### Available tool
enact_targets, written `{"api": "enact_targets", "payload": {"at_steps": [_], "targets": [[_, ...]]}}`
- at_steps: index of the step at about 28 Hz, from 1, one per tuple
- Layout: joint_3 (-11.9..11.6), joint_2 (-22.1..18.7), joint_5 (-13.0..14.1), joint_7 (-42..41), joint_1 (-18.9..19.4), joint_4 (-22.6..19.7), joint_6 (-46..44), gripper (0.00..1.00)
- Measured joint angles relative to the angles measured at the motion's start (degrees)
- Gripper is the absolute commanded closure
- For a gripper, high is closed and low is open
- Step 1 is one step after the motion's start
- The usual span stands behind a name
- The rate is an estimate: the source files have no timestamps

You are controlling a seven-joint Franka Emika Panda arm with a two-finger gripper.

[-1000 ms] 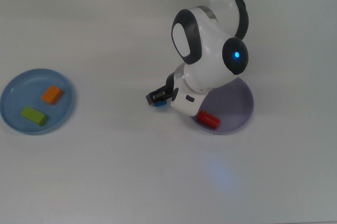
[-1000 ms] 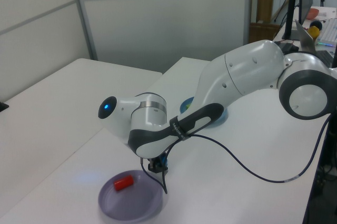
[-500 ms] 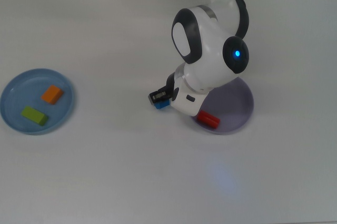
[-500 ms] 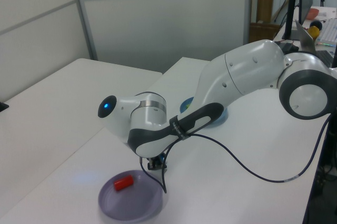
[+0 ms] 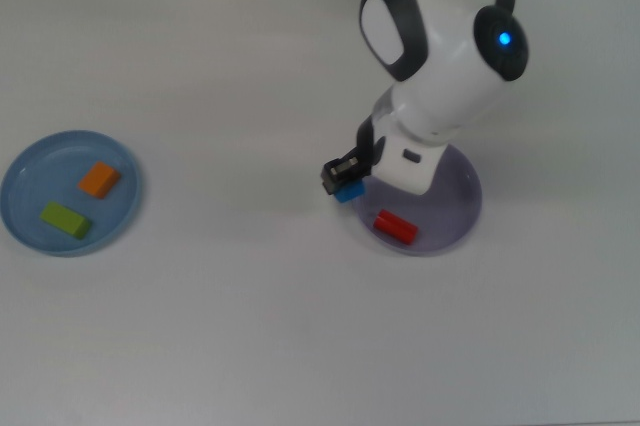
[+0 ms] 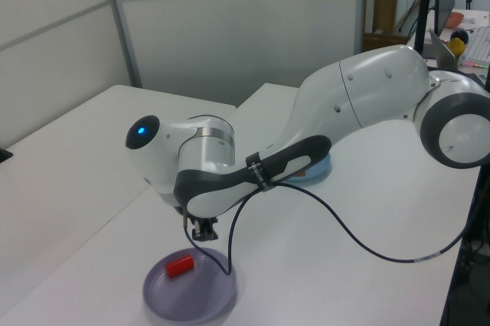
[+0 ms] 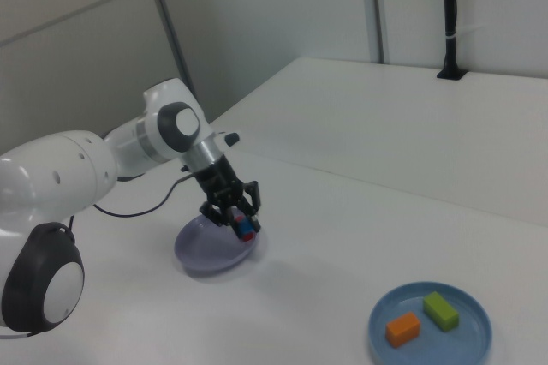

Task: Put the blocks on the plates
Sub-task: 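Carry the blue cube onto the lavender plate beside the red block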

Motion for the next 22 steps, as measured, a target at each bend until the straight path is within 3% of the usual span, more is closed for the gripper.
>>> {"api": "enact_targets", "payload": {"at_steps": [4, 7, 8, 10, 13, 22], "targets": [[0.6, 0.0, 0.0, 0.6, 1.6, -0.1, 0.0, 1.00], [0.7, 0.2, 0.0, 1.4, 2.8, -0.3, 0.0, 0.91], [0.7, 0.3, 0.0, 1.8, 3.2, -0.5, 0.0, 0.83], [0.7, 0.4, 0.0, 2.4, 3.6, -0.7, 0.0, 0.50], [0.7, 0.9, 0.0, 3.4, 3.9, -1.2, 0.0, 0.35], [0.6, 2.0, -1.3, 5.5, 3.9, -1.6, 0.0, 0.32]]}}
